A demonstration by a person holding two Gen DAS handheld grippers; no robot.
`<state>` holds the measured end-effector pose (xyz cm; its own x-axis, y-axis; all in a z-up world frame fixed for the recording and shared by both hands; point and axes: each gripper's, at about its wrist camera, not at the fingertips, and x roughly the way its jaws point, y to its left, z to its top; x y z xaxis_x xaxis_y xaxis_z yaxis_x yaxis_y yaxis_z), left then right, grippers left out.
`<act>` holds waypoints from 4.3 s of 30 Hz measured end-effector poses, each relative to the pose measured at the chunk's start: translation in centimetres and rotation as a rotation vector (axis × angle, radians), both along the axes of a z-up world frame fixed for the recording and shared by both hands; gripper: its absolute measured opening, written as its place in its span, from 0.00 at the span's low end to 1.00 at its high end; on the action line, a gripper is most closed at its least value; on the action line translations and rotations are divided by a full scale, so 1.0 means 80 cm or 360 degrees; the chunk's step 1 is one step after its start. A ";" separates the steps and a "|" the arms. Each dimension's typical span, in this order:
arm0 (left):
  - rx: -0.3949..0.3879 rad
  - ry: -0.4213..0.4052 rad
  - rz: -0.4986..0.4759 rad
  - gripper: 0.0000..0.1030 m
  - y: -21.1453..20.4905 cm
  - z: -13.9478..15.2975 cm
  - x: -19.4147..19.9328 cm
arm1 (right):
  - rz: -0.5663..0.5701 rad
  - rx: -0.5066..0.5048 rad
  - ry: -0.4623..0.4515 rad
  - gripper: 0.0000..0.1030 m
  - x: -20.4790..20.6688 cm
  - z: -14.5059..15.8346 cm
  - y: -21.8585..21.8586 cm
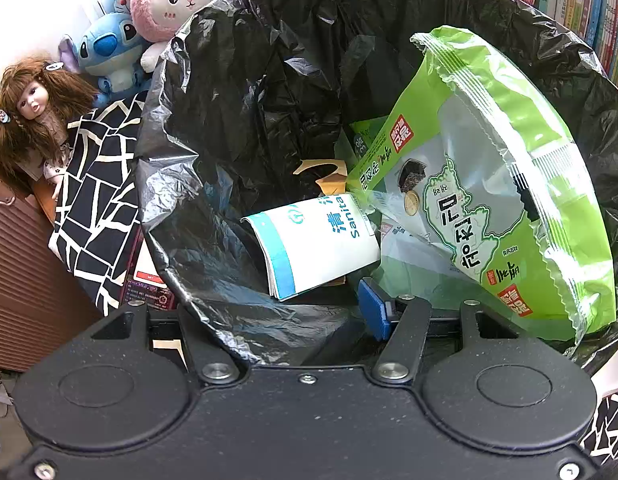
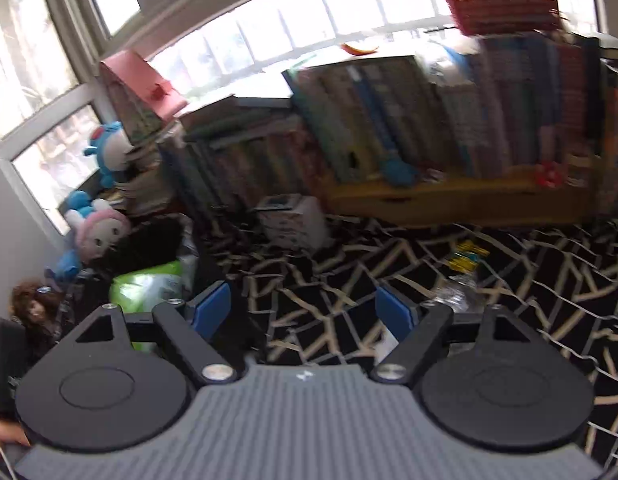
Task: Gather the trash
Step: 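Move the right tool back to the orange-and-white box on the mat, then grasp the orange flap of the box with the right tool, then carry the orange-and-white box over the bag and open the right tool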
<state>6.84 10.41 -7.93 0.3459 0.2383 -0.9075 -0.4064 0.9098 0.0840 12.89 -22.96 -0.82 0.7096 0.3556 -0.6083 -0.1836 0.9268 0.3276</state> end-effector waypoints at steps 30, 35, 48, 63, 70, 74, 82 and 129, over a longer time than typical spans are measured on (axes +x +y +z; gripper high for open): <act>0.0011 0.0005 -0.0003 0.56 0.000 0.001 0.001 | -0.0356 -0.0600 0.0420 1.00 -0.075 -0.187 -0.025; 0.0017 0.0007 -0.0007 0.56 0.000 0.003 0.001 | -0.0338 -0.0641 0.0485 1.00 -0.079 -0.210 -0.021; 0.0065 0.0028 -0.0023 0.56 -0.006 0.003 0.002 | -0.0382 -0.0588 0.0602 1.00 -0.075 -0.260 -0.016; 0.0118 0.0045 -0.0027 0.56 -0.013 0.003 0.005 | -0.0275 -0.0773 0.0461 1.00 -0.070 -0.272 0.004; 0.0134 0.0050 -0.0030 0.55 -0.015 0.003 0.005 | -0.0275 -0.0767 0.0427 1.00 -0.074 -0.274 0.004; 0.0136 0.0053 -0.0032 0.55 -0.015 0.003 0.005 | -0.0271 -0.0716 0.0438 0.96 -0.075 -0.269 -0.001; 0.0142 0.0052 -0.0032 0.55 -0.016 0.003 0.005 | -0.0318 -0.0655 0.0404 0.63 -0.088 -0.253 -0.014; 0.0111 0.0026 -0.0101 0.55 -0.007 0.000 0.005 | 0.0088 -0.0049 -0.0206 0.50 -0.028 0.022 0.043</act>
<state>7.21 9.84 -7.95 0.3476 0.2789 -0.8952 -0.3460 0.9255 0.1540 10.63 -19.52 0.94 0.7626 0.3792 -0.5240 -0.2738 0.9232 0.2697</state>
